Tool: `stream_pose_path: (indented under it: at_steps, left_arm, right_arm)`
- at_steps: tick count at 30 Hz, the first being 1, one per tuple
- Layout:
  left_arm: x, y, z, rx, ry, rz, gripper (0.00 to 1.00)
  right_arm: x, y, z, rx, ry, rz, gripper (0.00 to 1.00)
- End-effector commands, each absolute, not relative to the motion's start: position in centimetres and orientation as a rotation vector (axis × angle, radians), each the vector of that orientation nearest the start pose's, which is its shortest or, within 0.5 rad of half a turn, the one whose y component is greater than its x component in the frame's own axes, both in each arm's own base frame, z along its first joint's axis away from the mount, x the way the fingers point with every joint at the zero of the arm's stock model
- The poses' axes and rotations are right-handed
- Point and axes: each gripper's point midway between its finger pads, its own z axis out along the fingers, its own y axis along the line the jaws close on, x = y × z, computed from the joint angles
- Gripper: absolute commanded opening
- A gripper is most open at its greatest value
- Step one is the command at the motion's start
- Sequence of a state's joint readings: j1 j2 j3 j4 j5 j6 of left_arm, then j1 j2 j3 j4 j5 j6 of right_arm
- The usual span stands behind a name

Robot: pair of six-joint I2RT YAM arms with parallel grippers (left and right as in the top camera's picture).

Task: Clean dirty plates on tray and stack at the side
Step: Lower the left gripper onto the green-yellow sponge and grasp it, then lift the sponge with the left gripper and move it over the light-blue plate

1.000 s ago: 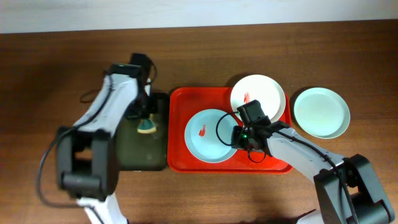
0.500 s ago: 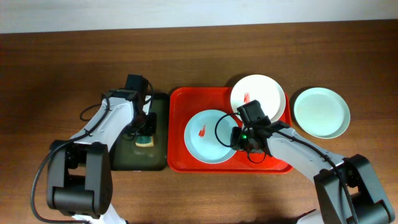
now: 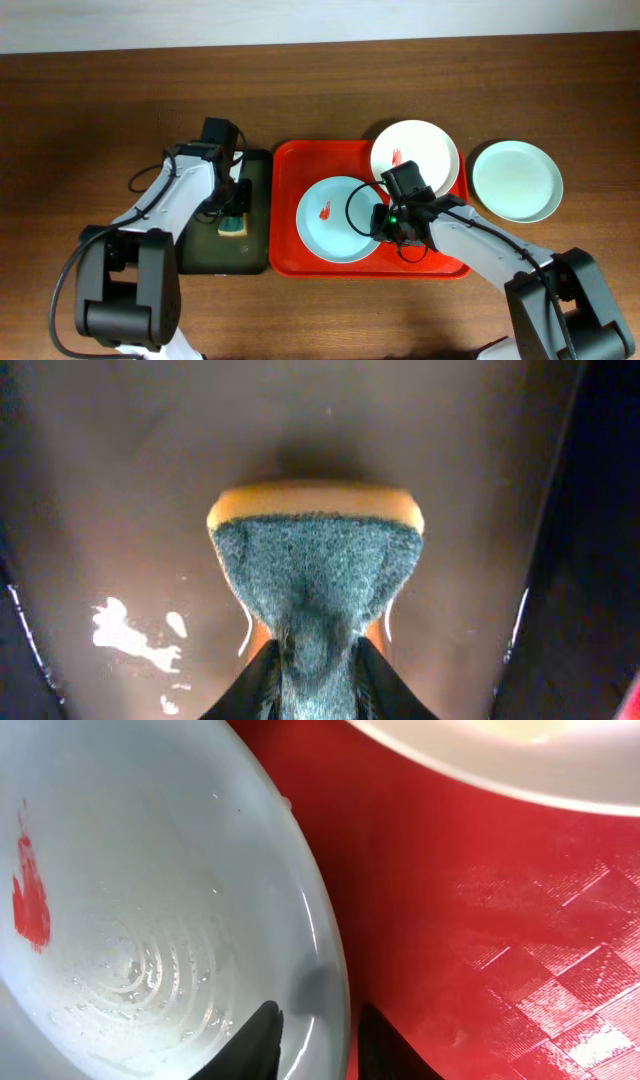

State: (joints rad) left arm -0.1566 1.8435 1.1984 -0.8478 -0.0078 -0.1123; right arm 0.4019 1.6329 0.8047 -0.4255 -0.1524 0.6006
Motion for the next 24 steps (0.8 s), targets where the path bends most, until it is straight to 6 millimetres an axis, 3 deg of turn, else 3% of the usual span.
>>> stream_pose_path:
  at_steps: [1,3,6,9,10,12,15,17,18,19,20,21,22,23,24]
  left_arm:
    - [33.3,-5.1,1.5,0.077,3.054,-0.005,0.26]
    - [33.4,-5.1,1.4,0.077,3.05,-0.006,0.26]
    - [33.2,-5.1,1.3,0.077,3.056,-0.007,0.07]
    - [33.3,-5.7,1.8,0.075,3.043,-0.066,0.0]
    - [33.7,-5.7,2.4,0.074,3.018,-0.07,0.0]
    - [34.6,-5.9,5.3,0.075,2.92,-0.086,0.0]
    - [34.8,-6.1,10.0,0.077,2.789,-0.119,0.0]
    - [34.3,-6.1,11.3,0.052,2.768,-0.127,0.0]
    - [34.1,-6.0,11.4,0.035,2.779,-0.128,0.0]
    - [33.9,-6.0,11.3,0.027,2.787,-0.129,0.0]
    - [33.9,-6.0,11.3,0.027,2.789,-0.129,0.0]
    - [33.8,-6.0,11.3,0.027,2.79,-0.129,0.0]
    - [33.8,-6.0,11.3,0.027,2.792,-0.128,0.0]
    - [33.8,-6.0,11.3,0.027,2.792,-0.128,0.0]
    - [33.7,-6.0,11.3,0.027,2.797,-0.127,0.0]
  right_arm:
    - [28.4,14.9,0.3,0.247,2.908,0.404,0.28]
    - [28.4,14.9,0.3,0.247,2.907,0.404,0.28]
    - [28.4,15.0,0.3,0.247,2.907,0.404,0.28]
    - [27.8,15.1,0.2,0.247,2.933,0.424,0.27]
    - [27.5,15.2,0.3,0.246,2.947,0.432,0.27]
    - [27.5,15.5,0.8,0.178,2.962,0.44,0.04]
    - [27.3,15.8,1.0,0.177,2.974,0.467,0.04]
    - [27.1,16.2,1.1,0.205,2.981,0.508,0.04]
    - [27.0,16.5,1.2,0.227,2.986,0.533,0.11]
    - [27.1,16.3,1.1,0.228,2.983,0.514,0.3]
    - [27.4,15.7,1.0,0.235,2.972,0.462,0.37]
    - [27.6,15.2,0.8,0.241,2.963,0.416,0.37]
    - [27.8,14.9,0.8,0.244,2.954,0.387,0.34]
    - [28.0,14.8,0.7,0.244,2.949,0.38,0.12]
    - [28.0,14.8,0.7,0.244,2.947,0.383,0.04]
